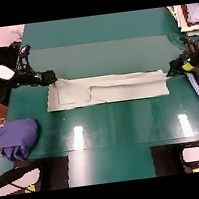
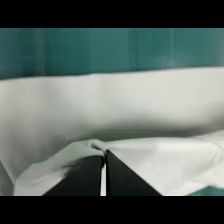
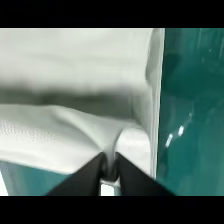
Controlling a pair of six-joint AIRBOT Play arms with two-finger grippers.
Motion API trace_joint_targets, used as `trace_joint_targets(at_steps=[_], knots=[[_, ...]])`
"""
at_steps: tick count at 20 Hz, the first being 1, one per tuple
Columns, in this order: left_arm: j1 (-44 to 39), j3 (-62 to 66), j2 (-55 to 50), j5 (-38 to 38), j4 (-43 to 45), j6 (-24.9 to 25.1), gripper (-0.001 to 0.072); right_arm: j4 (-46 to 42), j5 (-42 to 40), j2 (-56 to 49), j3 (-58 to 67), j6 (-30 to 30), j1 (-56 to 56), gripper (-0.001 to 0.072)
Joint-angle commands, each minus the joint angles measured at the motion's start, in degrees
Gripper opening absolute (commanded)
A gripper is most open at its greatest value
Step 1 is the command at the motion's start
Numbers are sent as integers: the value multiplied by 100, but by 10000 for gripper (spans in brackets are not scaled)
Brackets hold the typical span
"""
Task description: Fold the shirts.
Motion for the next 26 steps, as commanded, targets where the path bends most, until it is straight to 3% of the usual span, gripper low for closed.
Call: trace_joint_targets(at_steps=[1, 2, 3, 6, 7, 9, 10, 13, 21, 25, 26], knots=[[0, 85, -227, 553, -50, -9, 231, 1298, -278, -763, 664, 42, -107, 510], [0, 120, -229, 516, -46, -35, 500, 1784, -317, -885, 807, -122, -188, 525], [-2, 203, -227, 407, -46, -66, 661, 2162, -275, -966, 925, -273, -282, 524], [-2, 560, -192, -411, -35, -57, 671, 2149, 264, -905, 887, -590, -608, 523], [-2, 645, -192, -704, -35, -57, 635, 2041, 461, -852, 765, -634, -748, 523], [-2, 699, -192, -1115, -37, 0, 159, 1899, 688, -717, 341, -949, -1025, 523], [-2, 699, -195, -1213, -50, 96, 36, 1906, 706, -667, 103, -1084, -1158, 523], [-2, 695, -195, -1257, -105, 90, 31, 1917, 549, -678, -516, -1484, -1473, 524], [-9, 693, -212, -1285, -326, 90, 31, 1930, 328, -1357, -743, -1635, -1161, 519], [-164, 693, -236, -1357, -376, -7, 30, 1971, 138, -1460, -741, -1641, -769, 407], [-352, 695, -280, -1325, -378, -17, 30, 1976, 118, -1456, -741, -1696, -669, 271]])
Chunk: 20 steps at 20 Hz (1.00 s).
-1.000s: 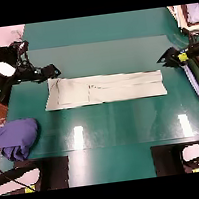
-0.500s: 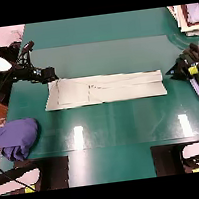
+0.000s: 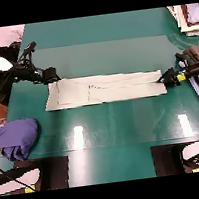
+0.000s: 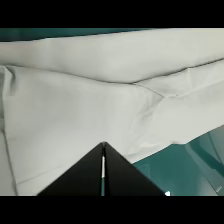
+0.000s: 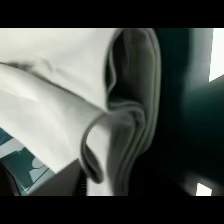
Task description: Fold the shirts.
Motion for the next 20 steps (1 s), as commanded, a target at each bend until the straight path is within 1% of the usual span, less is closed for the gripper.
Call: trace_joint_targets(at_steps=[1, 2, 3, 6, 9, 10, 12, 13, 16, 20], knots=[[-452, 13, -111, 81, -50, -72, 30, -52, -138, -68, -17, -114, 299, 158], [-664, 15, -203, 234, -76, -72, 30, -52, -37, -66, -17, -116, 352, 33], [-857, 22, -317, 396, -142, -72, 30, -55, 94, -37, -17, -120, 387, 22], [-1388, 378, -957, 496, -343, -70, 30, -48, 409, 372, -17, -76, 411, 20], [-1860, 1012, -1731, 455, -431, -70, 30, 17, 439, 1196, -4, 354, 411, 20], [-2022, 1244, -1991, 459, -463, -70, 30, 216, 439, 1497, 15, 407, 413, 19], [-2321, 1707, -2457, 446, -474, -72, 30, 540, 533, 1912, 271, 590, 428, 19], [-2463, 1930, -2673, 437, -474, -72, 30, 527, 616, 2044, 527, 745, 490, 19], [-2776, 2350, -3130, 516, -490, -184, 30, 535, 833, 2166, 1344, 1099, 802, 19], [-2994, 2441, -3364, 1008, -824, -179, 31, 533, 876, 2151, 2170, 1353, 1493, 19]])
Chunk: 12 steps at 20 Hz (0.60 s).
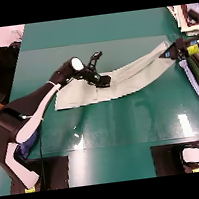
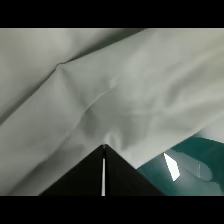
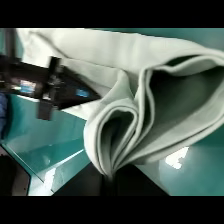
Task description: Fold the shirts.
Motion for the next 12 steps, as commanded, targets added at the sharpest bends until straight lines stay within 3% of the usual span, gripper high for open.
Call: trace_joint_targets(at_steps=[1, 6, 12], knots=[[-208, 153, -293, 367, -205, -28, 30, 37, 24, 39, 761, 319, 568, 19], [-205, 153, -448, 411, -238, -111, 30, 37, 146, -431, 1910, 551, 1320, 19], [83, 160, -262, -85, -129, -28, 29, 39, 138, -966, 2863, 564, 1899, 19]])
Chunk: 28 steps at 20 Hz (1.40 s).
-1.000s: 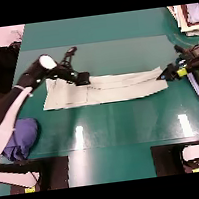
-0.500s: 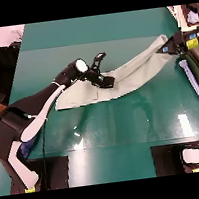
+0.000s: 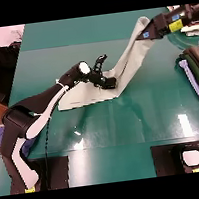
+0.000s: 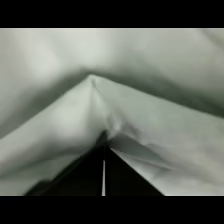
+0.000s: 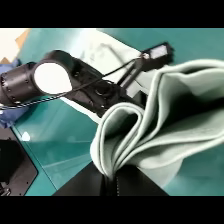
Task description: Fold the shirts.
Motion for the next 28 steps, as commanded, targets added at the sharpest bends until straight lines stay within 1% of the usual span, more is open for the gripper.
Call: trace_joint_targets(at_steps=[1, 4, 6, 9, 11, 14, 15, 18, 19, 20, 21, 22, 23, 24, 26, 27, 28], knots=[[166, 17, 177, -313, 61, 177, 29, -4, -68, -205, 297, 26, 308, 19], [317, 50, 555, -599, 284, 295, 29, -2, -94, -205, 46, -48, 396, 19], [485, 55, 890, -894, 708, 295, 30, -7, -168, -232, -7, -87, 522, 19], [1067, 55, 1585, -1165, 1423, 291, 30, 13, -348, -378, -4, -214, 966, 19], [1602, 55, 2070, -1327, 1690, 293, 31, 83, -761, -553, -4, -367, 1416, 19], [2420, 52, 2658, -1620, 2028, 295, 31, 1032, -1624, -1005, -4, -874, 2159, 20], [2680, 52, 2817, -1709, 2074, 295, 31, 1167, -1956, -1196, -4, -964, 2400, 21], [3309, 52, 3117, -1869, 2074, 291, 31, 1213, -2798, -1926, 229, -1231, 3147, 39], [3453, 55, 3161, -1921, 2072, 291, 31, 1217, -2959, -2151, 367, -1414, 3359, 177], [3571, 59, 3189, -2006, 2072, 291, 31, 1217, -3093, -2332, 452, -1517, 3554, 388], [3648, 59, 3189, -2120, 2068, 291, 31, 1209, -3167, -2417, 433, -1526, 3683, 498], [3663, 59, 3189, -2229, 2079, 293, 31, 1207, -3154, -2426, 332, -1526, 3740, 509], [3663, 59, 3189, -2288, 2072, 295, 31, 1172, -2981, -2378, 238, -1526, 3703, 502], [3661, 59, 3189, -2323, 2017, 295, 31, 1141, -2660, -2291, 129, -1523, 3582, 441], [3661, 59, 3189, -2334, 1976, 295, 31, 1134, -1753, -2052, -164, -1513, 3156, 439], [3661, 59, 3189, -2376, 1980, 295, 31, 1091, -1447, -1897, -396, -1473, 2918, 439], [3661, 59, 3189, -2415, 1974, 295, 31, 828, -1263, -1692, -697, -1377, 2634, 438]])
